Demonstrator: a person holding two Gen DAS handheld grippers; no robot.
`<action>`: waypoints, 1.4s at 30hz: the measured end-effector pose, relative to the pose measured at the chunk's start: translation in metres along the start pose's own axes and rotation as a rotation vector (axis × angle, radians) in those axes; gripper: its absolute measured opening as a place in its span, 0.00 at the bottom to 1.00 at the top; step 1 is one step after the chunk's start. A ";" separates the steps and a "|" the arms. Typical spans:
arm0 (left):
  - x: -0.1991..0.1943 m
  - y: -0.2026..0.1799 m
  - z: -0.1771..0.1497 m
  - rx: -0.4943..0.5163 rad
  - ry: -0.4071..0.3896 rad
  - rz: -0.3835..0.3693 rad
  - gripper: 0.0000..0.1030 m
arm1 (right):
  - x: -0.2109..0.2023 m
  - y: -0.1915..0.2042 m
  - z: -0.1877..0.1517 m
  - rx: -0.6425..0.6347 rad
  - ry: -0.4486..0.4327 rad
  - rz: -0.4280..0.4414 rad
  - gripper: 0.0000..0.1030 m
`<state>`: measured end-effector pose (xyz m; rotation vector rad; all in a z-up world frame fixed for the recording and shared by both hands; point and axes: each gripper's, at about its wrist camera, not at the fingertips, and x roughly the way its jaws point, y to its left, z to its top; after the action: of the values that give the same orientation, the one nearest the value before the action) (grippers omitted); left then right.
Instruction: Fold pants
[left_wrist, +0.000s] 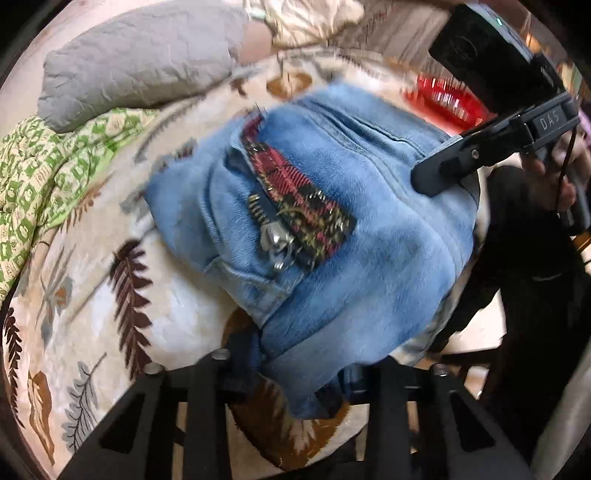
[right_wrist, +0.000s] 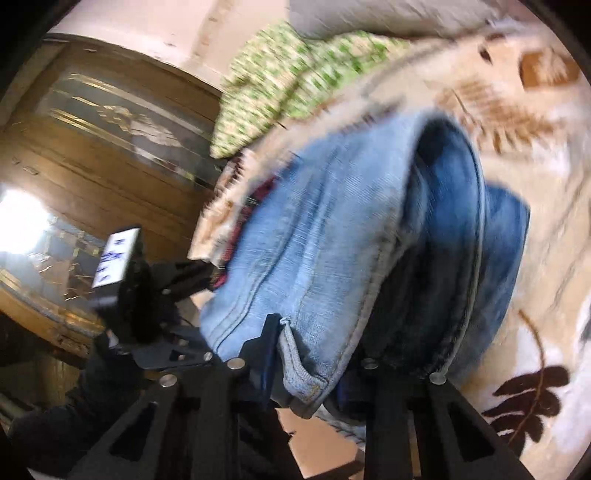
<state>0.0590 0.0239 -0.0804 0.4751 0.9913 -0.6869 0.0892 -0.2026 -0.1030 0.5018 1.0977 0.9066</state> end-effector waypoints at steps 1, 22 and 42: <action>-0.007 0.002 0.002 -0.008 -0.018 -0.016 0.30 | -0.012 0.009 0.003 -0.024 -0.028 0.007 0.25; 0.021 -0.009 -0.019 0.013 0.118 -0.051 0.65 | -0.002 -0.026 -0.042 0.083 0.064 -0.134 0.49; 0.056 0.071 0.003 -0.632 0.069 -0.351 1.00 | -0.017 -0.074 -0.037 0.320 -0.011 -0.045 0.83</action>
<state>0.1321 0.0539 -0.1237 -0.2366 1.3046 -0.6259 0.0805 -0.2613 -0.1632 0.7407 1.2467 0.6898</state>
